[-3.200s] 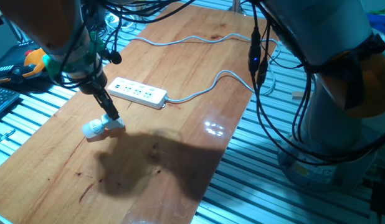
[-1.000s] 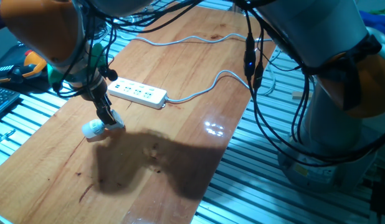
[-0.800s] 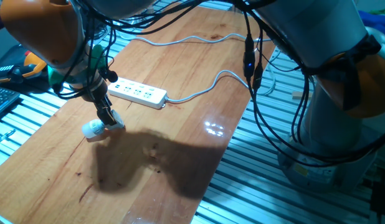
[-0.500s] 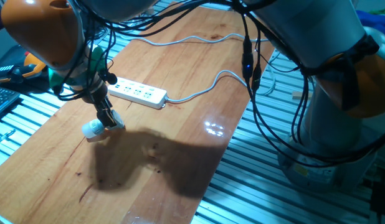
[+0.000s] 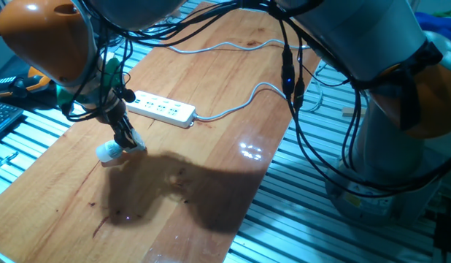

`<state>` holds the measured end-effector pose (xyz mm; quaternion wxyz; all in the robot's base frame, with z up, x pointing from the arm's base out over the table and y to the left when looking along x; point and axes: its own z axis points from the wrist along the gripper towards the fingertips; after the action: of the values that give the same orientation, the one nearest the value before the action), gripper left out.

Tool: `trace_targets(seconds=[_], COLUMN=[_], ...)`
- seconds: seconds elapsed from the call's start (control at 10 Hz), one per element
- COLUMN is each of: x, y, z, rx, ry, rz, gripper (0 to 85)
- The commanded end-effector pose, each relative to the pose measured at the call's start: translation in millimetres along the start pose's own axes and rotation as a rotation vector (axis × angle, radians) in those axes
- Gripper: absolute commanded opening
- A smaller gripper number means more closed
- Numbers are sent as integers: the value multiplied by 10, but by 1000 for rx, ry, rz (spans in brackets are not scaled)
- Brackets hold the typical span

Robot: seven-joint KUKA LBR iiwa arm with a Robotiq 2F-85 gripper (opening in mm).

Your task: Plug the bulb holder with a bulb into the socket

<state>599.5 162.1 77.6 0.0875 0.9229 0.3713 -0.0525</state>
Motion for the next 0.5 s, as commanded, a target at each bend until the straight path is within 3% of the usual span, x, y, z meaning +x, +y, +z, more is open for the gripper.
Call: trace_targets(seconds=[0.0,0.4], x=[0,6], y=[-3,3], z=[0,64], rx=[-4,-13], ry=[-5,-14], rz=[0,2], gripper=[510,510])
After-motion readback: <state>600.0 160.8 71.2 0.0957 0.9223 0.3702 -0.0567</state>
